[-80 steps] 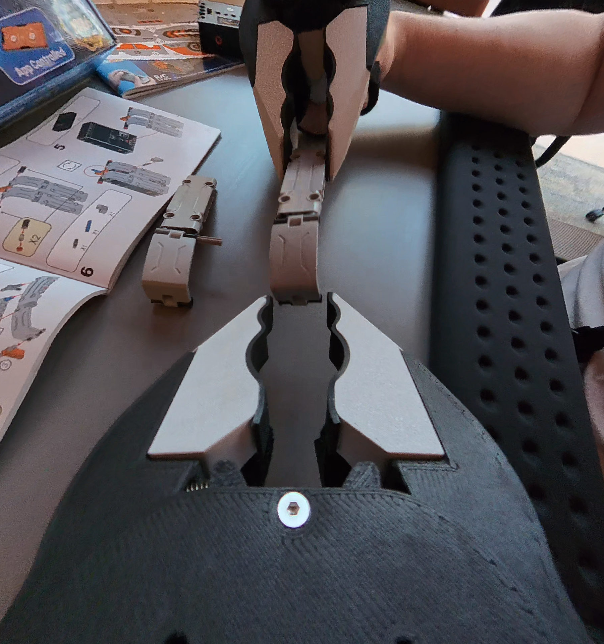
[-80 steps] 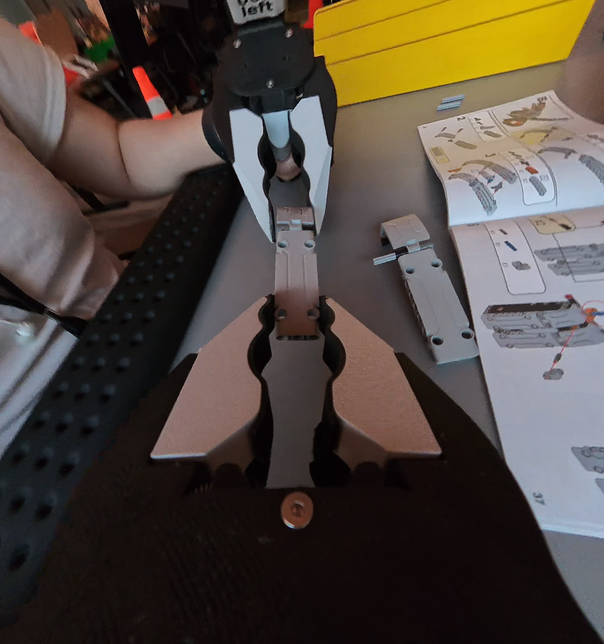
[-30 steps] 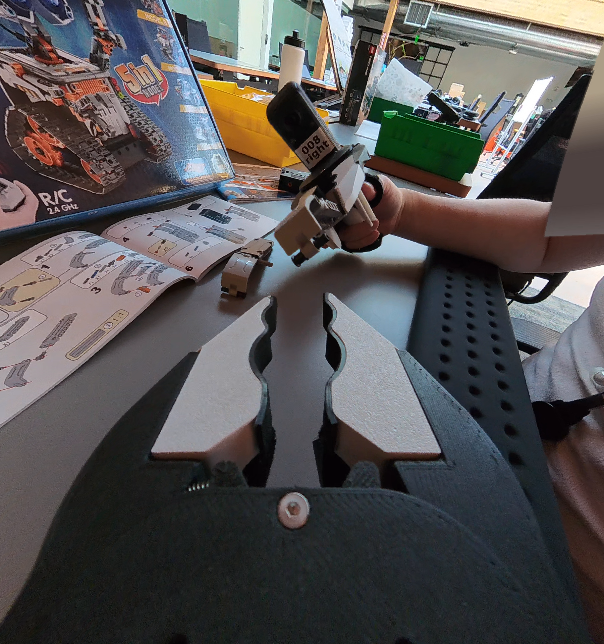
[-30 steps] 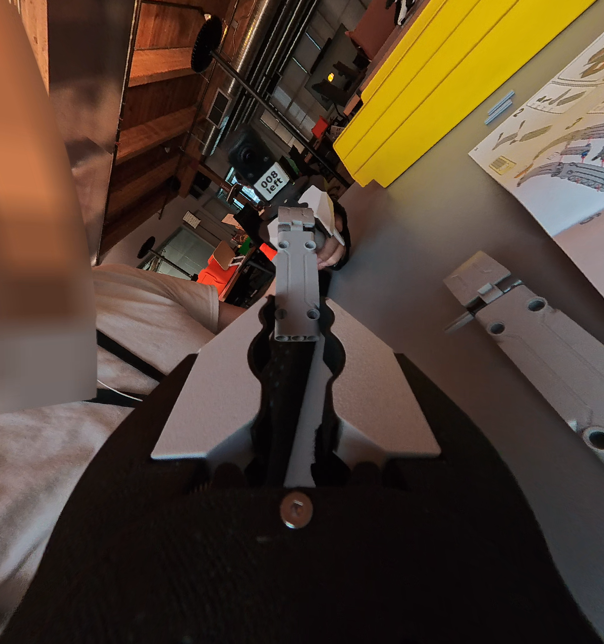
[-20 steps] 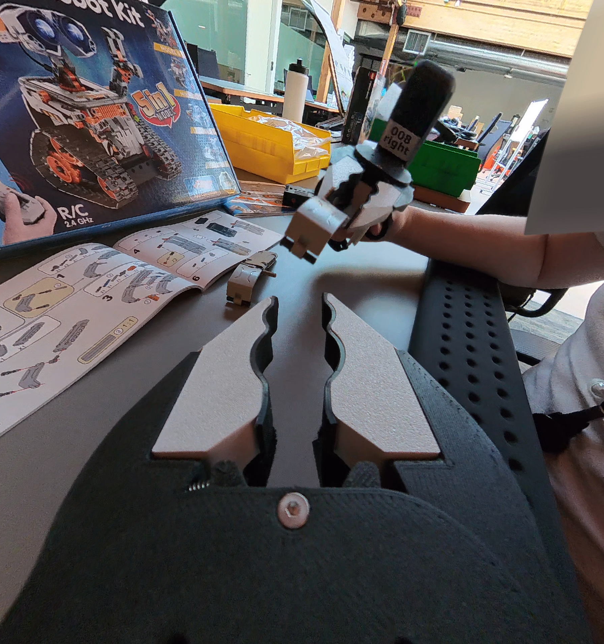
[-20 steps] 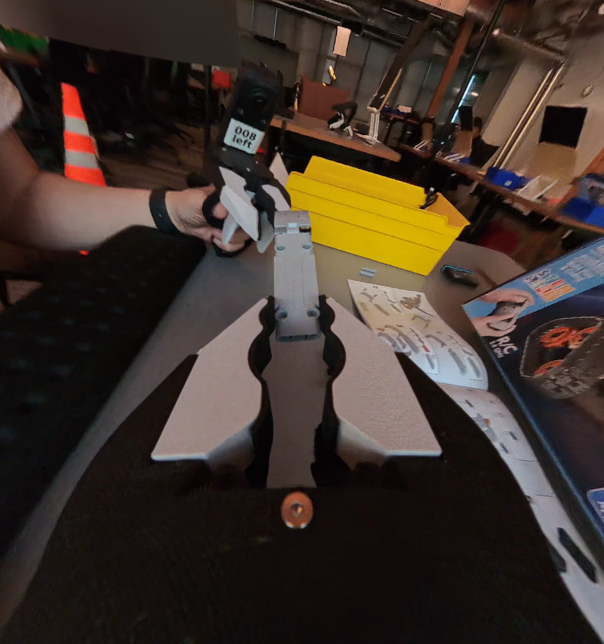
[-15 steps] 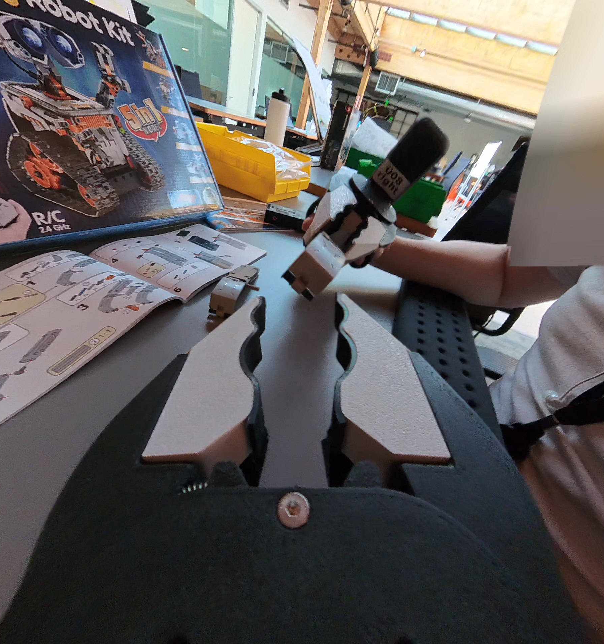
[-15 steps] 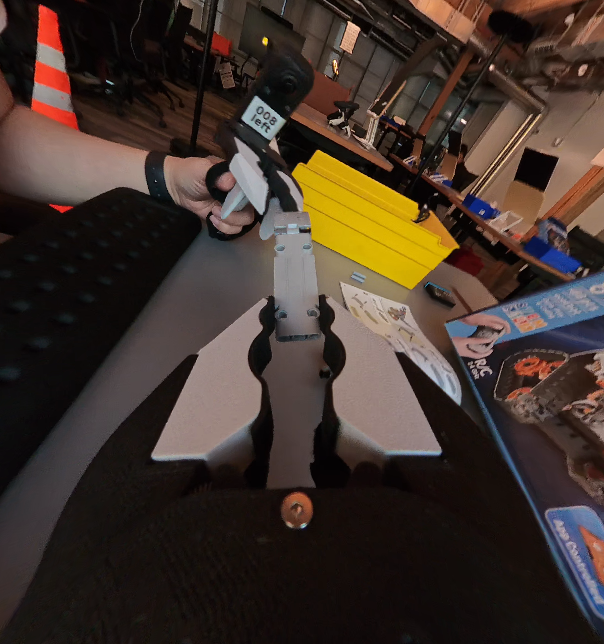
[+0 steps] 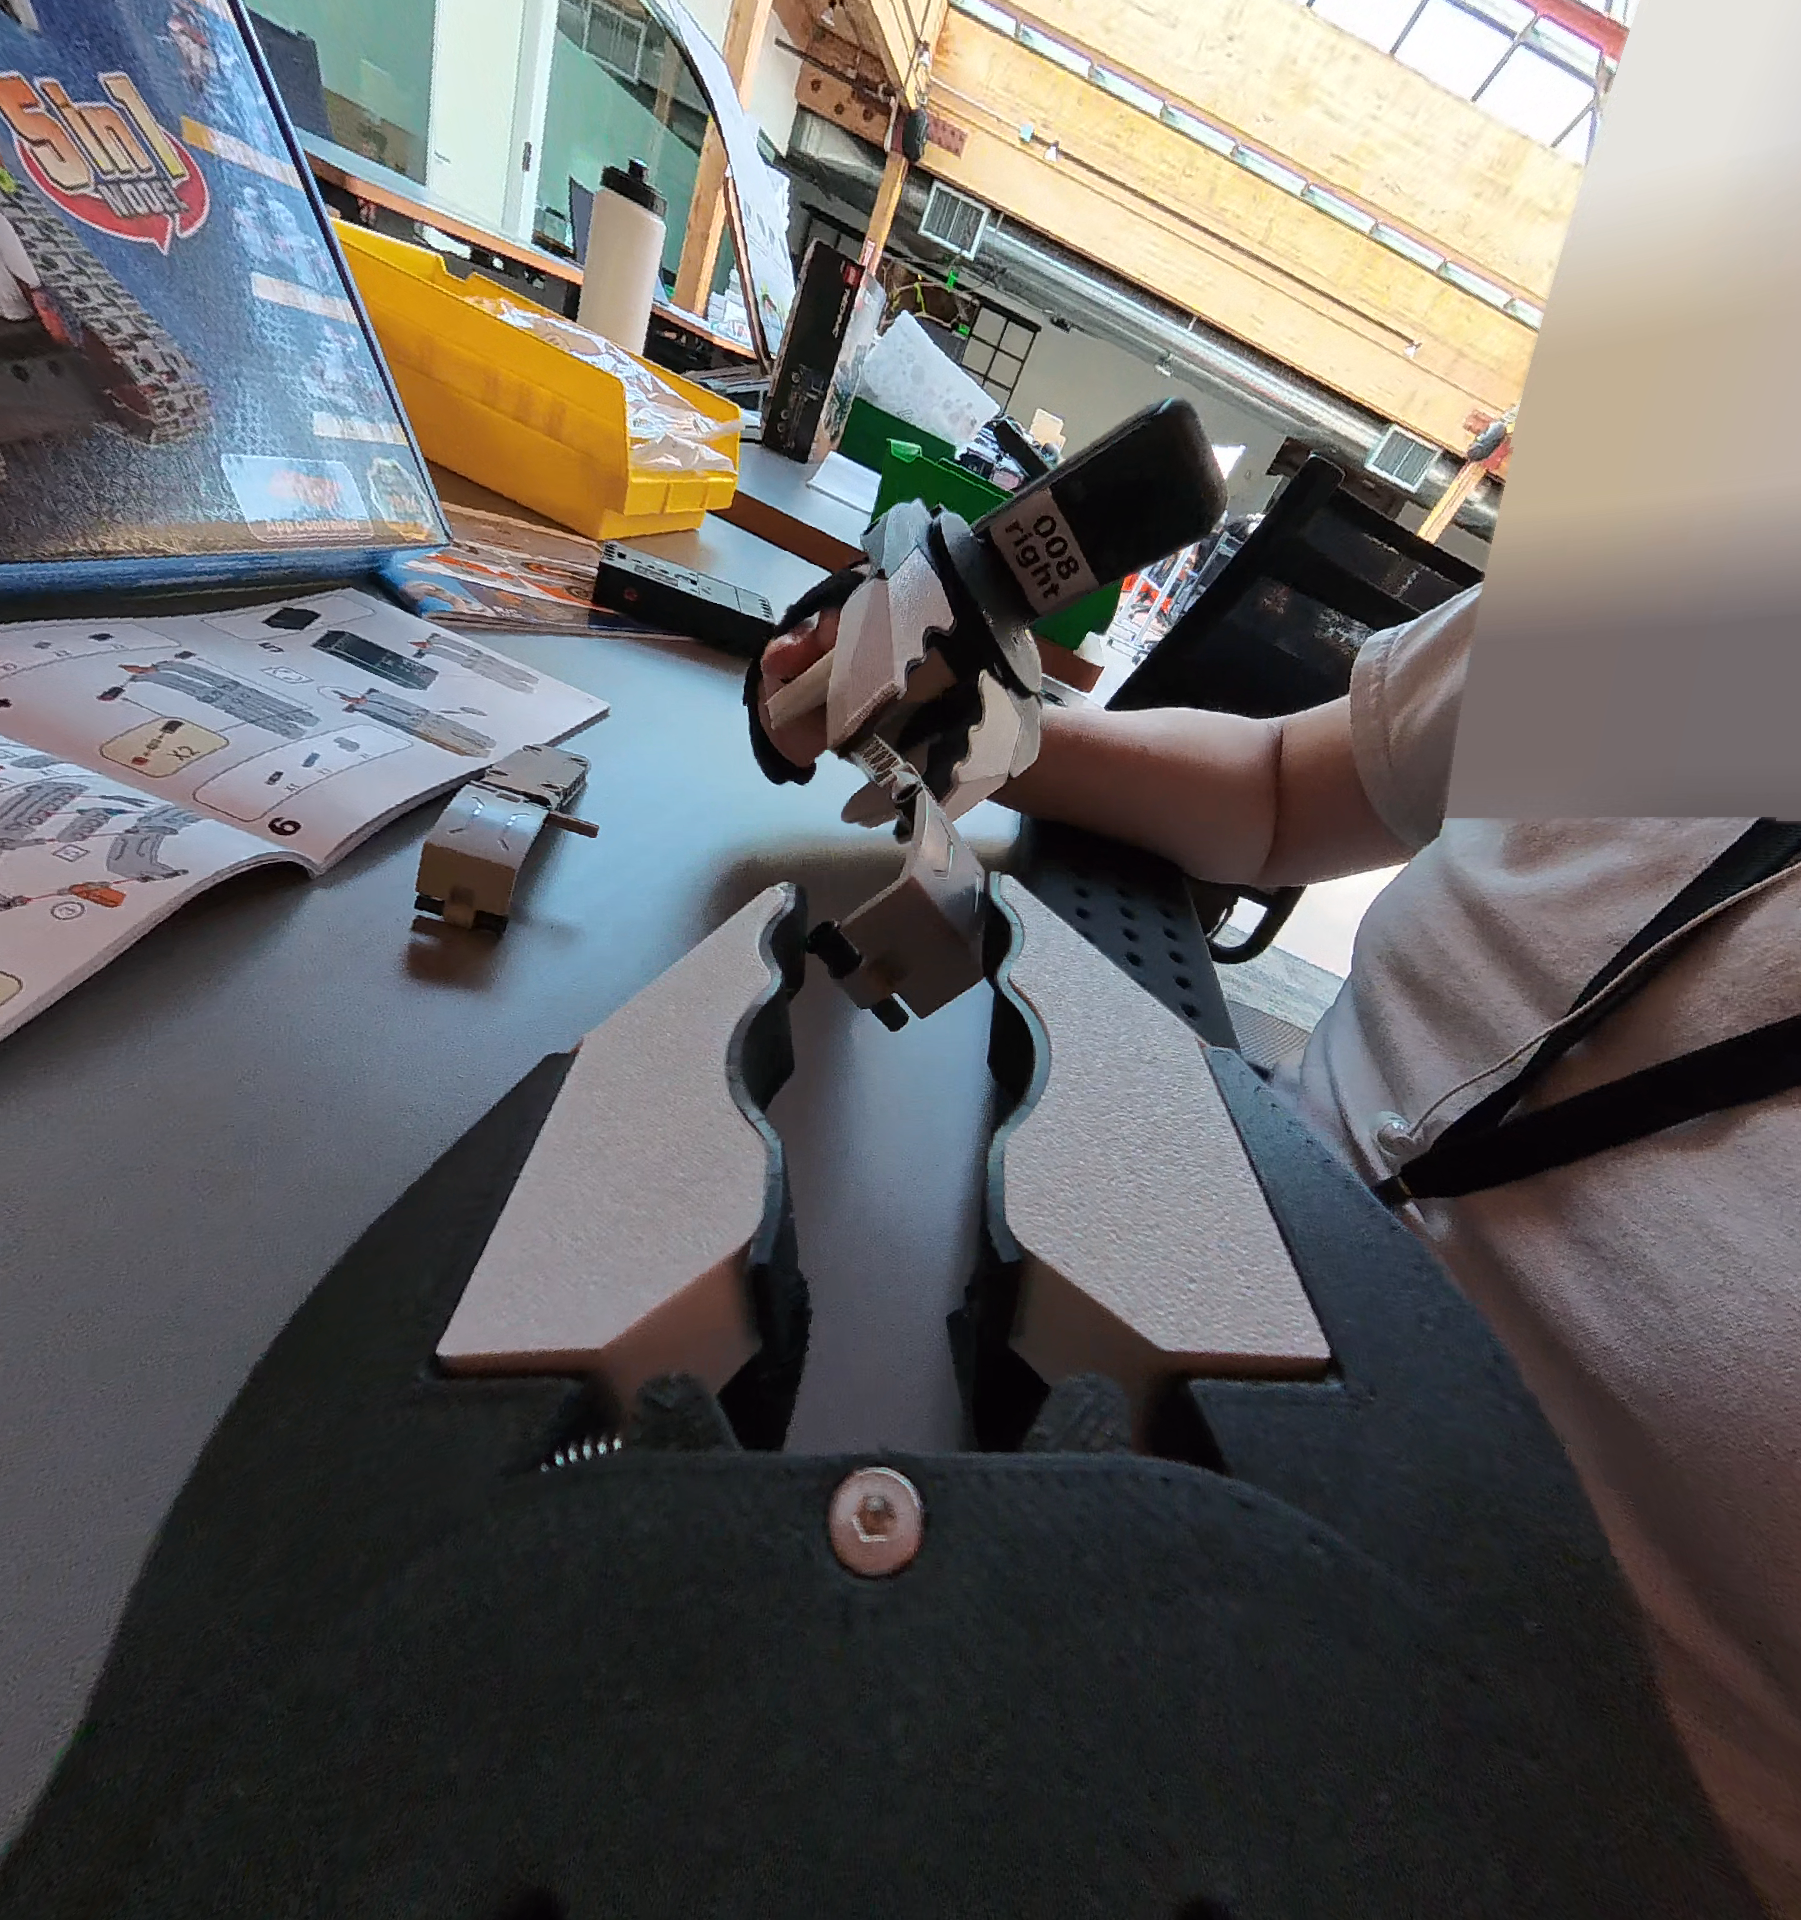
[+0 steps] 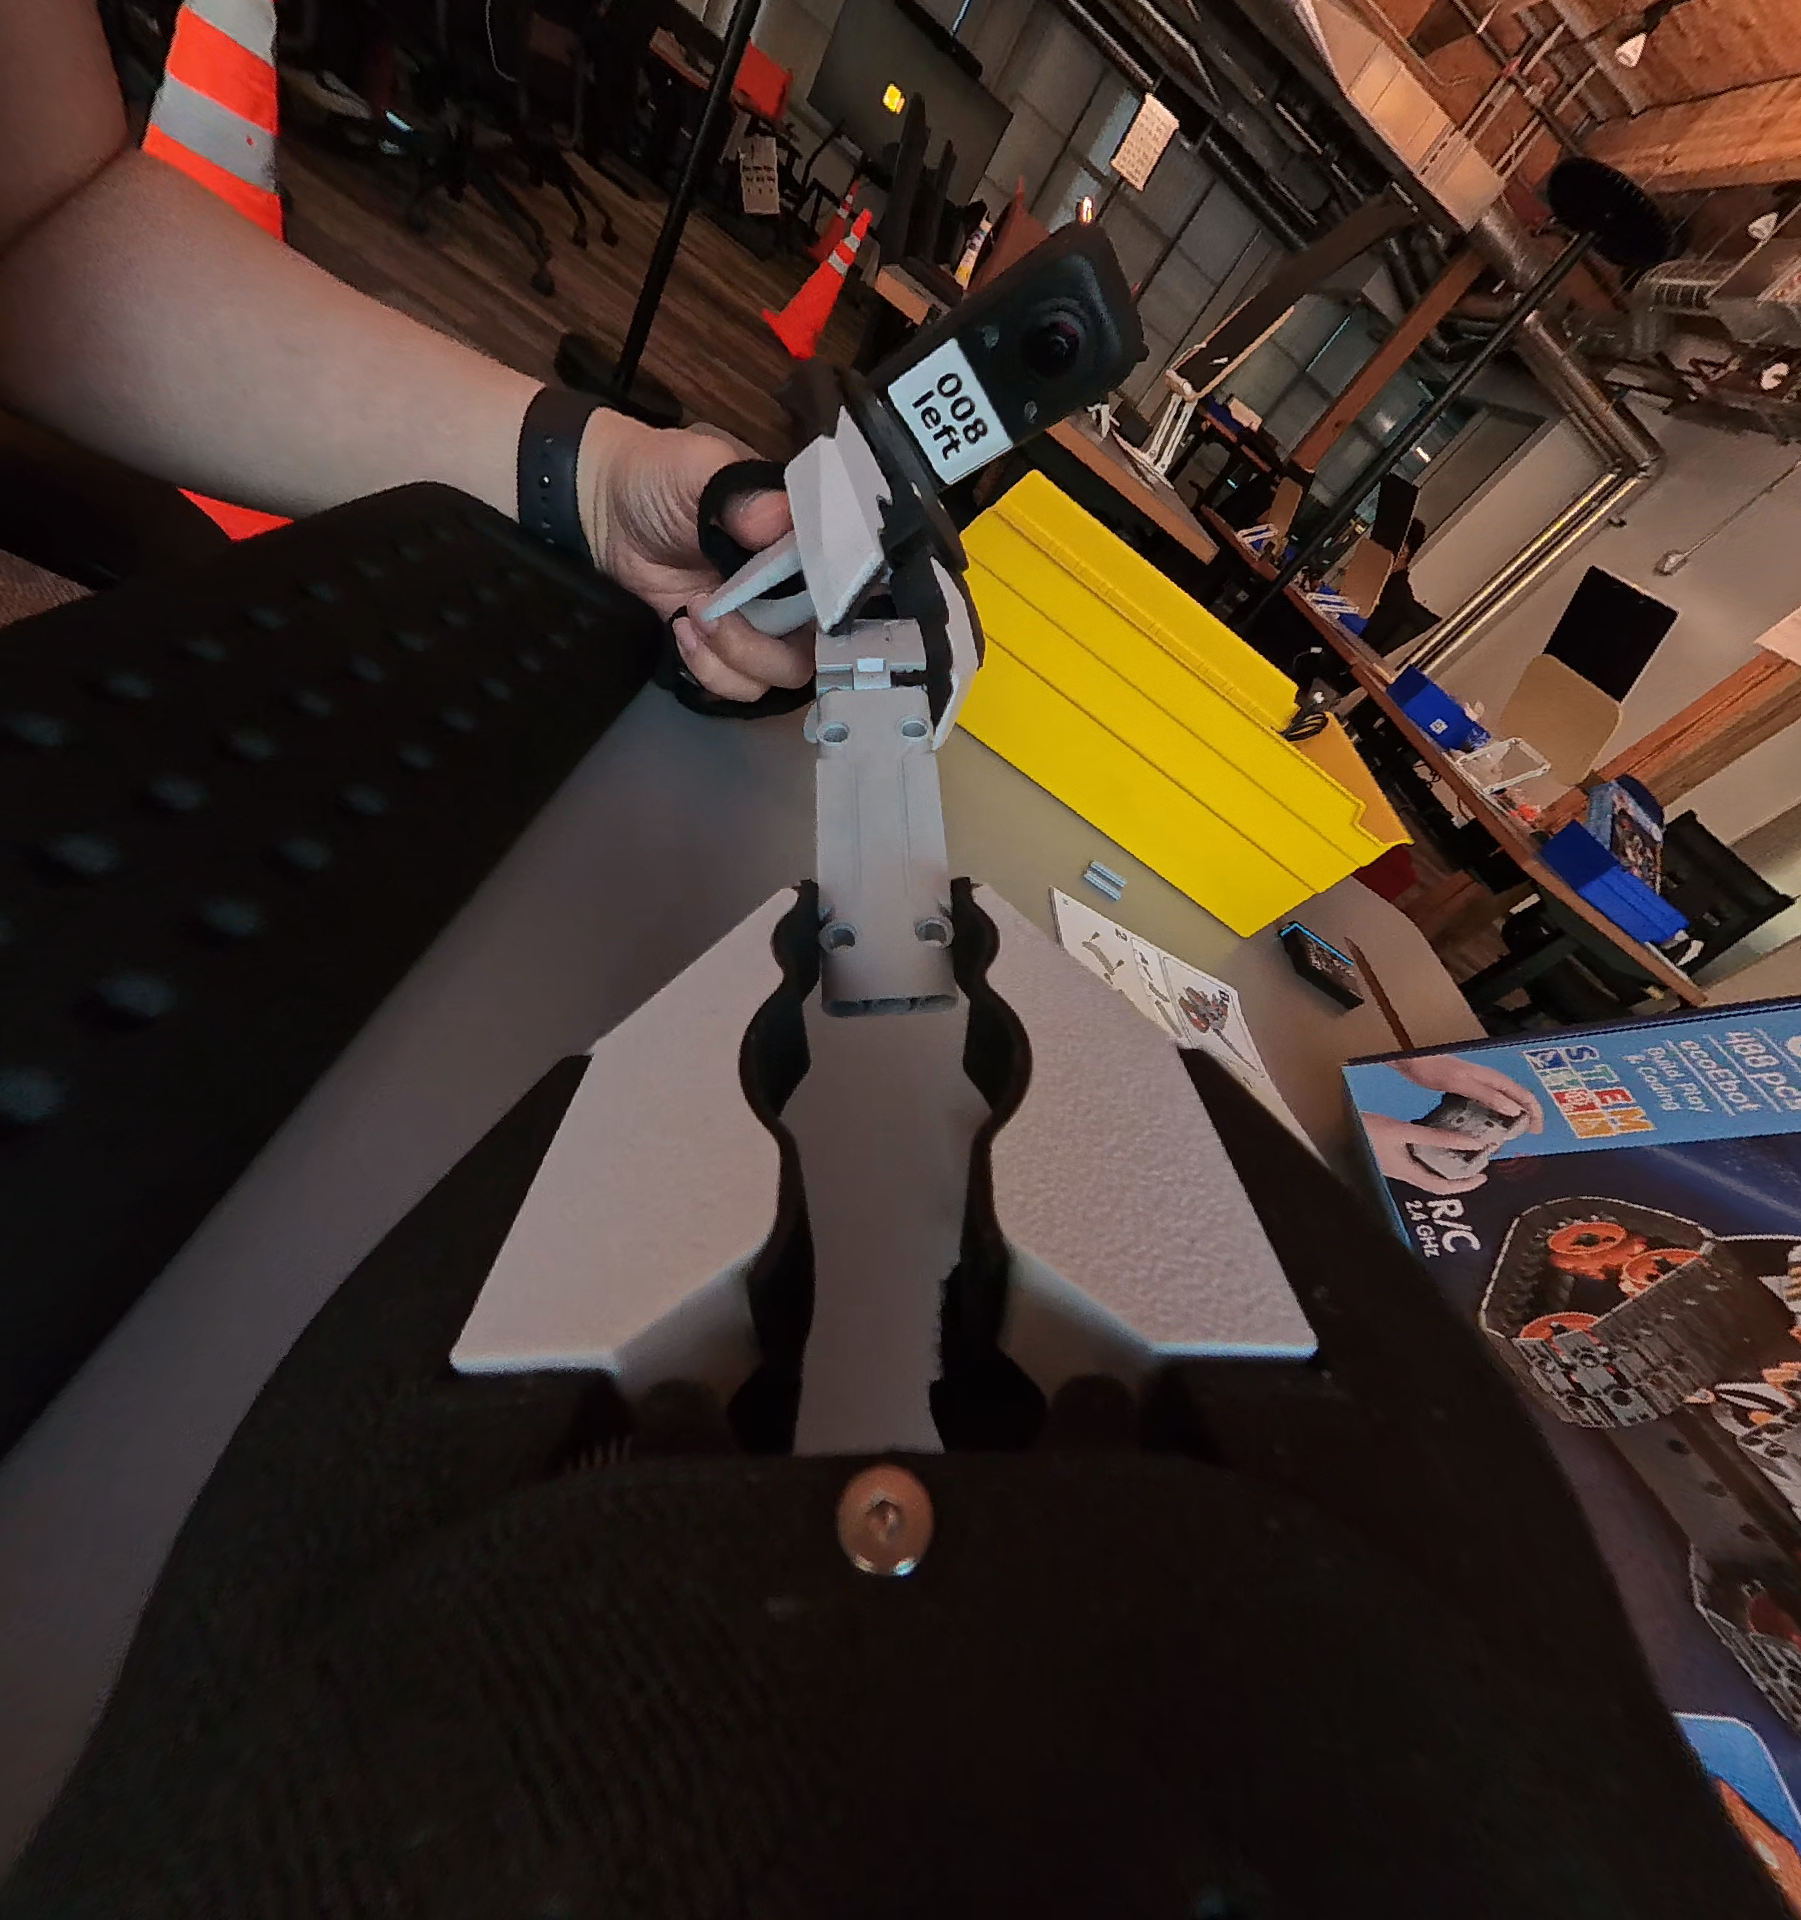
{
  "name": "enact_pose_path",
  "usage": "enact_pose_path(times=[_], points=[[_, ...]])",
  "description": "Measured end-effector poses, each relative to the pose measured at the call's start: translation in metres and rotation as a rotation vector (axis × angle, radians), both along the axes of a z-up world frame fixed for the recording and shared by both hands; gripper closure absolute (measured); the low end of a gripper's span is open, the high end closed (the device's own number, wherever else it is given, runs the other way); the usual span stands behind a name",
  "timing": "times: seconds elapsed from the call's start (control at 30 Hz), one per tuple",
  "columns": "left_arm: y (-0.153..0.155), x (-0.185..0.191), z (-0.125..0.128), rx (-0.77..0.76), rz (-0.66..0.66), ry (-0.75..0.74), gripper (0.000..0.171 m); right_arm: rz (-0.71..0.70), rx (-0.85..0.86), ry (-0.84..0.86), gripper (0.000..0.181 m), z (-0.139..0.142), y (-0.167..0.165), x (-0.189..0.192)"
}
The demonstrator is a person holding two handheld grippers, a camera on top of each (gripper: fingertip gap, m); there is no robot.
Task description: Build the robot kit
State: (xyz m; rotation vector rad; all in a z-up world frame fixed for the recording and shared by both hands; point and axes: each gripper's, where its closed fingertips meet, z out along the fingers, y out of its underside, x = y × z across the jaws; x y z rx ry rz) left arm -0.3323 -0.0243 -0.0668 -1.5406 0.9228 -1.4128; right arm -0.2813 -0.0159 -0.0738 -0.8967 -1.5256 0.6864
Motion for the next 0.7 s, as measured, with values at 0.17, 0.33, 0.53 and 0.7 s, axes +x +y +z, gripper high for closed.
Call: enact_pose_path(times=[0.17,0.33,0.53,0.7], points=[[-0.003,0.000,0.000,0.040,0.000,0.010,0.144,-0.033,0.057,-0.061,0.156,-0.014,0.006,-0.002],[-0.007,0.003,0.001,0.090,-0.008,0.020,0.140,-0.041,0.103,-0.046,0.156,-0.010,0.006,-0.002],[-0.011,0.004,0.003,0.122,-0.020,0.020,0.138,-0.063,0.199,-0.028,0.156,-0.003,0.005,-0.002],[-0.015,0.004,0.006,0.191,-0.019,0.020,0.142,-0.135,0.533,-0.062,0.157,0.008,0.000,-0.004]])
